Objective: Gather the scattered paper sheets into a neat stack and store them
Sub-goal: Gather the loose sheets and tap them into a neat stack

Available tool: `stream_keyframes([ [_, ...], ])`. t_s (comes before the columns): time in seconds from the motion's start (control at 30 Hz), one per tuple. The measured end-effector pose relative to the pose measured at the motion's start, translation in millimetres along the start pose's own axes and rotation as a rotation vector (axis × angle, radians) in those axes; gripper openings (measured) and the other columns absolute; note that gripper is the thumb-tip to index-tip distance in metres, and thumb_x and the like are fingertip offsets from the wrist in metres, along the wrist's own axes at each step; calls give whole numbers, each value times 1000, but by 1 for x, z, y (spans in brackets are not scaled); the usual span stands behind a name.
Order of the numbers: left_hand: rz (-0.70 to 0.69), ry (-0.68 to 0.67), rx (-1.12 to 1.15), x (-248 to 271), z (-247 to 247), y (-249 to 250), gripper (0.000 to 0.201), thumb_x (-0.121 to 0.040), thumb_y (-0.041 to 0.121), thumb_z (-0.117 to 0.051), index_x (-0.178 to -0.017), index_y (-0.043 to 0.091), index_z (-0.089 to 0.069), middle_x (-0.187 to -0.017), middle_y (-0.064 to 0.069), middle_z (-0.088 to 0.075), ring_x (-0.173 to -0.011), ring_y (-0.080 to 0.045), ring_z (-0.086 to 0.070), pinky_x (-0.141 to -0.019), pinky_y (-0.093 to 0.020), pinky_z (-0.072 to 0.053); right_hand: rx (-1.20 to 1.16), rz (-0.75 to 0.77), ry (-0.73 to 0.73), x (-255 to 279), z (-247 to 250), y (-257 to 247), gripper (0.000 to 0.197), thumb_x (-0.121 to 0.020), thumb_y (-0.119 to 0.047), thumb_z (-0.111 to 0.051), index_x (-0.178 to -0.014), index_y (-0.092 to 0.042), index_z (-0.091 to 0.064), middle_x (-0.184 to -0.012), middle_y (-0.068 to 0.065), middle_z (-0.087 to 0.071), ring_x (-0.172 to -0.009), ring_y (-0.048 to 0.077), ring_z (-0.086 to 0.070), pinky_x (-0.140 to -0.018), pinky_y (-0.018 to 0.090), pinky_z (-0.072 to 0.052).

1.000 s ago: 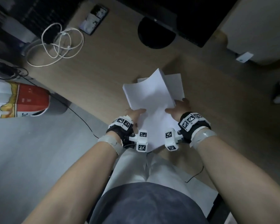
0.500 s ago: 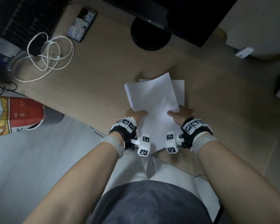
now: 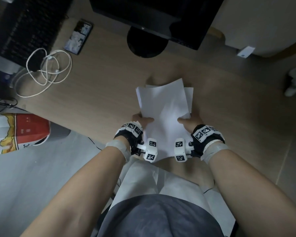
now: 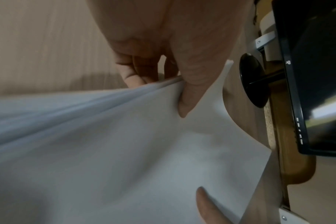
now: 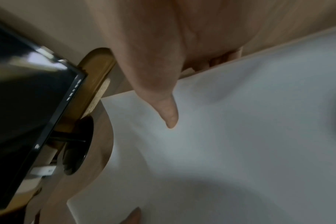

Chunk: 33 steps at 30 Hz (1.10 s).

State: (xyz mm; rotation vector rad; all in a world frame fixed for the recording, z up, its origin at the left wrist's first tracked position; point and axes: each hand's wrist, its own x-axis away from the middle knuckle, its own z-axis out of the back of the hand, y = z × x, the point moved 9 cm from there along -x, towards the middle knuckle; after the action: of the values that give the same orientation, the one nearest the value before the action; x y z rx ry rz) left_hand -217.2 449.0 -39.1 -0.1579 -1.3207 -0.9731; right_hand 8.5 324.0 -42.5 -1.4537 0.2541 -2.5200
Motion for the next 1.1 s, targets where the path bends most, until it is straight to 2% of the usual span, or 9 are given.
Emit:
stream_keyframes([
  [0.07, -24, -19, -5, 1, -8, 3, 61, -77, 28, -78, -128, 4, -58, -117, -15, -67, -103, -31, -67, -93, -39, -54, -104, -7, -2, -1, 0, 10, 59, -81, -36, -71, -131, -10, -52, -129, 8, -58, -117, 32, -56, -99, 36, -45],
  [0.2, -97, 4, -121, 7, -17, 19, 52, -59, 39, -75, -99, 8, -64, -99, -10, -66, -94, -28, -66, -91, -39, -54, -242, 14, 25, -3, 5, 18, 61, -72, -35, -76, -124, -10, -58, -120, 9, -65, -110, 32, -61, -97, 41, -49],
  [0.4, -164, 119, -131, 19, -18, 30, 40, -86, 25, -69, -120, 6, -63, -115, -14, -67, -104, -28, -63, -95, -38, -50, -351, 32, -23, -2, 21, 29, 43, -73, -24, -76, -108, -3, -65, -102, 12, -69, -97, 32, -66, -91, 43, -53],
  [0.57, -390, 116, 13, 64, -24, 77, 39, -90, 11, -62, -127, 1, -53, -113, -11, -64, -98, -26, -62, -82, -32, -49, -433, 185, 69, 28, 70, 11, 57, -73, -10, -73, -125, -1, -52, -114, 5, -59, -105, 23, -58, -85, 30, -45],
  [0.67, -483, 70, 223, 99, -26, 113, 37, -90, 5, -63, -125, 7, -51, -105, -1, -64, -89, -17, -64, -71, -23, -53, -546, 382, 130, 60, 119, -16, 35, -77, 7, -63, -108, -7, -56, -95, 1, -57, -84, 16, -53, -64, 17, -43],
  [0.8, -489, 176, 425, 141, -19, 151, 17, -79, -4, -63, -91, 7, -64, -88, -9, -66, -84, -27, -62, -73, -35, -51, -721, 398, 175, 79, 160, -29, 12, -77, 8, -59, -81, -4, -59, -68, 4, -52, -59, 19, -48, -36, 12, -34],
  [0.9, -588, 216, 345, 160, -18, 160, 8, -67, -2, -63, -71, 5, -66, -73, -7, -62, -69, -19, -57, -65, -30, -48, -738, 442, 155, 94, 167, -27, 19, -77, 10, -60, -69, -7, -57, -64, 1, -54, -53, 10, -49, -38, 11, -37],
  [0.97, -580, 227, 263, 159, -19, 156, 14, -68, -6, -62, -75, 5, -64, -68, -2, -61, -64, -16, -56, -59, -22, -46, -733, 473, 145, 102, 170, -21, 26, -74, 12, -62, -65, -12, -58, -64, -3, -58, -55, 10, -54, -43, 13, -42],
  [1.1, -530, 172, 172, 150, -24, 151, 28, -68, -14, -56, -88, 2, -62, -76, -6, -59, -69, -20, -54, -57, -20, -45, -728, 533, 128, 105, 175, -24, 31, -68, 10, -67, -94, -7, -69, -80, -1, -69, -72, 15, -65, -60, 21, -51],
])
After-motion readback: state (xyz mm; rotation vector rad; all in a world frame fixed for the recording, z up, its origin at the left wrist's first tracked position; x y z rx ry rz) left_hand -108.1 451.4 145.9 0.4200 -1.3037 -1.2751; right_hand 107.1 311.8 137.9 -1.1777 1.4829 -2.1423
